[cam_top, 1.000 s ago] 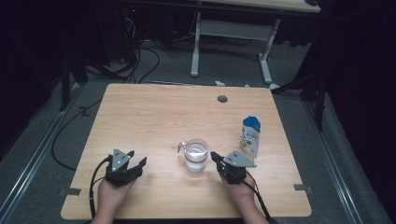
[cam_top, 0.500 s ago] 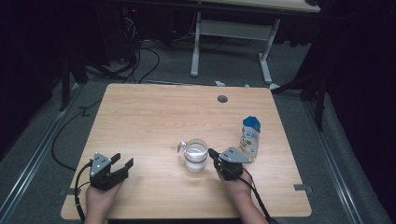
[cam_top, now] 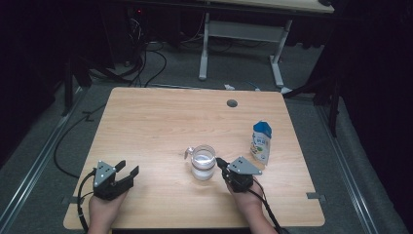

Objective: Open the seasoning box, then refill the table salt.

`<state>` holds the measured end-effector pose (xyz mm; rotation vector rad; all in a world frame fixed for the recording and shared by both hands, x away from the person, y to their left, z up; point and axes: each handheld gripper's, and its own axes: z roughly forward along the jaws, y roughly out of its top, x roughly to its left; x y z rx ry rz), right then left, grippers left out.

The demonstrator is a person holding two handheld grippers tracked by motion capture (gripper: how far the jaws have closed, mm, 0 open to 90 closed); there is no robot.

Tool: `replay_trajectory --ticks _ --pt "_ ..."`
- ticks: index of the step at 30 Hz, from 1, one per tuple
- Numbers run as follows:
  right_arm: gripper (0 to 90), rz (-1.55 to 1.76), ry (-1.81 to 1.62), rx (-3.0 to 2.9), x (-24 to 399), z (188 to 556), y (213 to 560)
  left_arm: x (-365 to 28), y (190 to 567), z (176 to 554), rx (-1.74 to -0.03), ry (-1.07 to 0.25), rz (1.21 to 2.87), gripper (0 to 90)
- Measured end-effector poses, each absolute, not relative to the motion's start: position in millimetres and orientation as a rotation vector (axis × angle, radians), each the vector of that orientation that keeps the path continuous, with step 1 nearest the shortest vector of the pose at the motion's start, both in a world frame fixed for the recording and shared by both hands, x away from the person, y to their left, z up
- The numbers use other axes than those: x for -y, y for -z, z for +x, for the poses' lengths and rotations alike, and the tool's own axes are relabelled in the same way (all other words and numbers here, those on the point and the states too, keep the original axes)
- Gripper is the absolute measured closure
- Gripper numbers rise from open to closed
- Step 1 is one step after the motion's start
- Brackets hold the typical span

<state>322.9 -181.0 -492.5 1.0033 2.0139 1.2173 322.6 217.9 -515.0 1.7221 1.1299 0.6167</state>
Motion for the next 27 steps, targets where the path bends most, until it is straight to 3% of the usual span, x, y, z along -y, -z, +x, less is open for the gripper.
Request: replay_trajectory --ticks 27 --pt "89.8 0.876 -1.339 -2.084 129.2 307.9 498.3 -222.0 512.7 319.5 -1.136 -0.619 1.706 42.3"
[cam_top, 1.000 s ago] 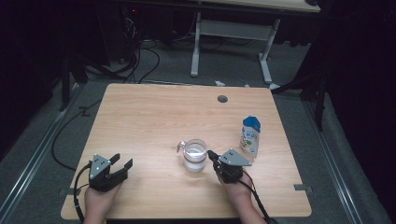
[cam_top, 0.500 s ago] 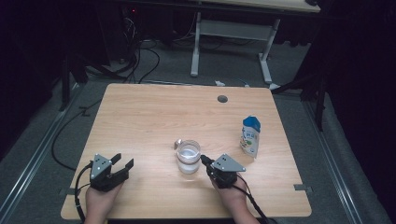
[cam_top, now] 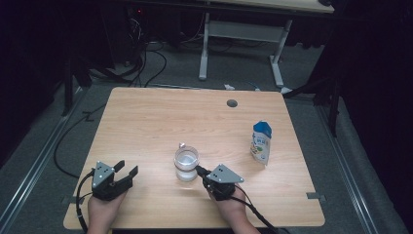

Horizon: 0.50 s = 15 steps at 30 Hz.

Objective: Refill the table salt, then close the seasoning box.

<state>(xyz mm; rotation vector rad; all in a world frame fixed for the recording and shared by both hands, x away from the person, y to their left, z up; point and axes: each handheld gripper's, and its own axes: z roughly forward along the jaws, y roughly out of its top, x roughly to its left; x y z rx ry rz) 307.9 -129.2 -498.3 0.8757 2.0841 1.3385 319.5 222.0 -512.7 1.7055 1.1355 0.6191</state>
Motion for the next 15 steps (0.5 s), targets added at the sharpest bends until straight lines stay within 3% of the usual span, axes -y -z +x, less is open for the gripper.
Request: replay_trajectory --ticks 15 --pt "89.7 0.835 -1.391 -2.11 107.1 311.3 499.9 -224.9 512.8 319.2 -1.147 -0.614 1.7 42.6"
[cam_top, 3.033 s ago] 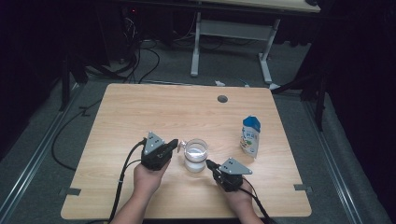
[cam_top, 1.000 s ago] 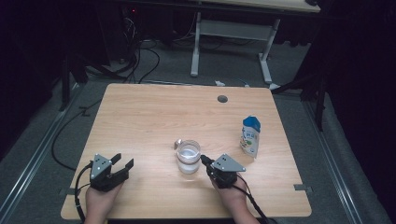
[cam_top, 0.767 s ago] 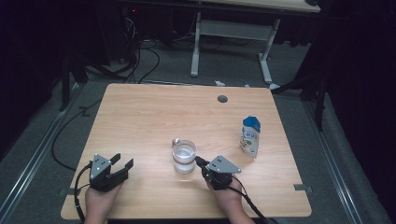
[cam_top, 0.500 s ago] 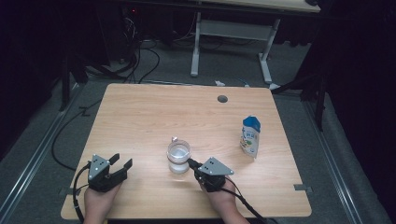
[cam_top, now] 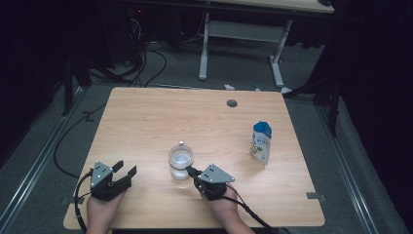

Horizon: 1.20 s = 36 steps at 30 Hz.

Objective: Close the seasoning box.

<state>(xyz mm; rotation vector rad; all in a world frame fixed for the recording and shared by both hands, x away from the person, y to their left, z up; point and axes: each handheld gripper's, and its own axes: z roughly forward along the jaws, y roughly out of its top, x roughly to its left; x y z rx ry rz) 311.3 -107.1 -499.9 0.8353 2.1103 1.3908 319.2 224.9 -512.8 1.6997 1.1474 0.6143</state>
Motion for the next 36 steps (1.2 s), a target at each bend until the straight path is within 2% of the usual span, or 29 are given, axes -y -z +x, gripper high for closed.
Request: replay_trajectory --ticks 11,18,23,29,32,36 --pt "89.4 0.825 -1.388 -2.113 110.6 305.9 498.8 -225.0 513.2 319.6 -1.147 -0.615 1.706 42.5" --pt "83.5 0.868 -1.357 -2.093 133.7 306.9 497.1 -224.3 514.0 320.0 -1.144 -0.62 1.715 42.5" --pt "72.7 0.98 -1.292 -2.064 173.4 316.0 499.6 -223.1 514.8 320.5 -1.134 -0.615 1.731 42.4" --pt "63.8 1.13 -1.206 -1.974 232.2 321.2 503.6 -219.1 515.4 318.6 -1.124 -0.611 1.753 42.4" --pt "58.4 1.192 -1.202 -1.894 268.3 312.4 502.7 -215.3 514.5 317.8 -1.117 -0.602 1.769 42.4" --pt "55.6 1.306 -1.199 -1.757 319.0 287.7 505.6 -209.0 513.1 316.2 -1.103 -0.609 1.786 42.0"
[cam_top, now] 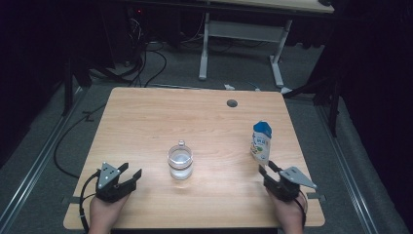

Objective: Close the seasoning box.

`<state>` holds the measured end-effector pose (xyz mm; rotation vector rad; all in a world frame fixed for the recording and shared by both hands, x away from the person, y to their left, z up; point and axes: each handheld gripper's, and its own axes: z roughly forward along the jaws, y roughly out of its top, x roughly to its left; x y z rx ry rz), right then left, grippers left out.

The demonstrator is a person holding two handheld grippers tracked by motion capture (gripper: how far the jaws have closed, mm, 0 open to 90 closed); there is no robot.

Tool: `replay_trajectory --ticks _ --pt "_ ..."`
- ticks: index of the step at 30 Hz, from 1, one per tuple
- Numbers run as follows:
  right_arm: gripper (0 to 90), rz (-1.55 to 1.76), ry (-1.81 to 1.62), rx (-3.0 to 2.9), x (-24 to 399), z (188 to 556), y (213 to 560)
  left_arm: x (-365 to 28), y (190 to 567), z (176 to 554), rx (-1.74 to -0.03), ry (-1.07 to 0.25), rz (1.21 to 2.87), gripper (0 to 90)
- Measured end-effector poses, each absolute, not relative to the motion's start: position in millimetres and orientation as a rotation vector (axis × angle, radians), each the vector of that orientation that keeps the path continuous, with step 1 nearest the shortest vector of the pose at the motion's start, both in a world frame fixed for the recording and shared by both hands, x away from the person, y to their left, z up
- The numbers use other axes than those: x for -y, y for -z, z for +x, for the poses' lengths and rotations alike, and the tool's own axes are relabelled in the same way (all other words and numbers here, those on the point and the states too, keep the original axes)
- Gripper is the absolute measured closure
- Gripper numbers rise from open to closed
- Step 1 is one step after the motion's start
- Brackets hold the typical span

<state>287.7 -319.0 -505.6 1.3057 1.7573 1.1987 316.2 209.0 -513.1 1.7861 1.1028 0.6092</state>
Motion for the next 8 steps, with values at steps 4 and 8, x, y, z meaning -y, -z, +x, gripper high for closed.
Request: replay_trajectory --ticks 4,8 --pt "54.4 1.349 -1.193 -1.747 333.5 283.4 509.9 -203.8 514.3 317.1 -1.109 -0.614 1.8 41.9" --pt "54.4 1.329 -1.186 -1.766 331.0 286.7 511.3 -201.6 513.9 317.4 -1.105 -0.625 1.806 41.7"
